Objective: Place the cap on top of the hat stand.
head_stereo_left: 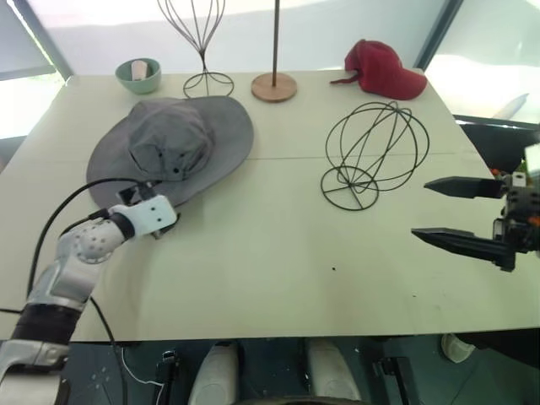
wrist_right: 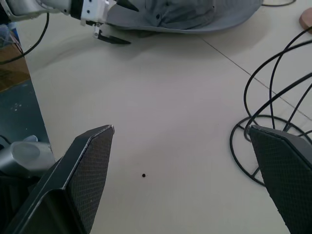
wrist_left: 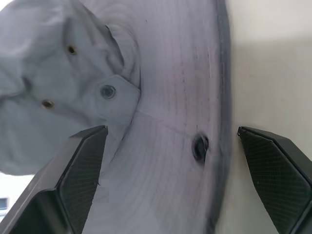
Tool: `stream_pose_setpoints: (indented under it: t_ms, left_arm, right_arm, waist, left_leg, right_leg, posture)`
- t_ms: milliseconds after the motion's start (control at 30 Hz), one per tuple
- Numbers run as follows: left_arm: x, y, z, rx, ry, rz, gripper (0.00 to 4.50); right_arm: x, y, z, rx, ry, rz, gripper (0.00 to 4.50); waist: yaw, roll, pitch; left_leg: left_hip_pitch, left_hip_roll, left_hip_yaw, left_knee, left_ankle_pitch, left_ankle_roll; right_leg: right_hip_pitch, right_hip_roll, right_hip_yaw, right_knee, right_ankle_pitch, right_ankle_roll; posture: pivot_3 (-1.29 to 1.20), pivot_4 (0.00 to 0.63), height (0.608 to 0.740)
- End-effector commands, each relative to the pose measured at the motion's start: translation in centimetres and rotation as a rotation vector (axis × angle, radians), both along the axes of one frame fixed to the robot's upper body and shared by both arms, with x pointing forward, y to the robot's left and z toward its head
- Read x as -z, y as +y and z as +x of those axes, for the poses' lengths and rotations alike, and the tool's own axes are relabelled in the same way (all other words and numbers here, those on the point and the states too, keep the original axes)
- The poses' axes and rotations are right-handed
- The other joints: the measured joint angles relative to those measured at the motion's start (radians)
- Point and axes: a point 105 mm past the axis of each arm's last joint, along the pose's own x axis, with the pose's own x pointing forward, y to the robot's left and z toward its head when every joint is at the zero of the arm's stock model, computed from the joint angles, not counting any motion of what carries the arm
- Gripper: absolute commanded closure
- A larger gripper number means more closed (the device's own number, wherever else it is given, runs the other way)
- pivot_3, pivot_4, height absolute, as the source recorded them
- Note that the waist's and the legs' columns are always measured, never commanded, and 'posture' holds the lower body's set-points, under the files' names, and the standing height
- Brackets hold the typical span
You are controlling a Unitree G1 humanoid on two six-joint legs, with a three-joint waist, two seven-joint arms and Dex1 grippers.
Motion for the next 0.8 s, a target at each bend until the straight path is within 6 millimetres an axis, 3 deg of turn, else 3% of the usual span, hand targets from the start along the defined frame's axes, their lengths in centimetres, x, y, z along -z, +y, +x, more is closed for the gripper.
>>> stream_pose_setpoints:
  t_ms: [33, 133, 233, 467, 633, 800]
  left_arm:
    - [0.4, 0.0, 1.0, -0.021, -0.030, 0.023, 0.02]
    - [1.0, -0.2, 1.9, -0.038, -0.036, 0.026, 0.02]
    - [1.1, -0.4, 2.3, -0.035, -0.042, 0.002, 0.89]
    - [-0.8, -0.6, 2.9, -0.015, -0.100, -0.024, 4.47]
    - [-6.0, -1.6, 3.8, 0.017, -0.212, -0.068, 4.47]
    - [-13.9, -4.3, 4.0, 0.125, -0.382, -0.105, 4.47]
  right_arm:
    - [-1.0, 0.2, -0.5, 0.001, -0.059, -0.008, 0.00]
    - [-1.1, 0.2, -0.6, 0.008, -0.071, -0.008, 0.00]
    - [-1.1, 0.1, -0.7, 0.018, -0.077, -0.007, 0.00]
    - [-1.2, -0.6, -0.8, 0.058, -0.077, 0.010, 0.00]
    - [-1.3, -1.3, -0.6, 0.100, -0.103, -0.004, 0.00]
    - [-1.6, -3.1, -0.2, 0.186, -0.138, 0.000, 0.00]
  waist:
    - [0.003, 0.000, 0.000]
    - [0.006, 0.000, 0.000]
    - [0.002, 0.000, 0.000]
    - [0.003, 0.000, -0.001]
    - [0.004, -0.002, 0.000]
    - [0.005, -0.002, 0.001]
  left_leg:
    - [0.000, 0.000, 0.000, 0.000, 0.000, 0.000]
    - [0.001, 0.000, 0.000, 0.003, 0.000, 0.000]
    - [0.002, 0.000, 0.000, 0.005, 0.000, 0.000]
    - [0.002, 0.000, -0.001, 0.005, 0.000, 0.000]
    - [-0.001, 0.000, -0.001, 0.006, 0.000, 0.000]
    - [-0.015, 0.000, -0.005, 0.015, 0.000, 0.000]
  right_leg:
    - [0.000, 0.000, 0.000, 0.001, 0.000, 0.000]
    - [0.001, 0.000, 0.000, 0.003, 0.000, 0.000]
    - [0.002, 0.000, 0.000, 0.006, 0.000, 0.000]
    - [0.001, 0.000, 0.000, 0.008, 0.000, 0.000]
    - [0.000, 0.000, -0.001, 0.008, 0.000, 0.000]
    - [-0.009, 0.000, -0.004, 0.009, 0.001, 0.002]
  posture:
    - [0.00, 0.150, 0.740]
    - [0.00, 0.150, 0.740]
    - [0.00, 0.150, 0.740]
    - [0.00, 0.150, 0.740]
    - [0.00, 0.150, 0.740]
    - [0.00, 0.150, 0.740]
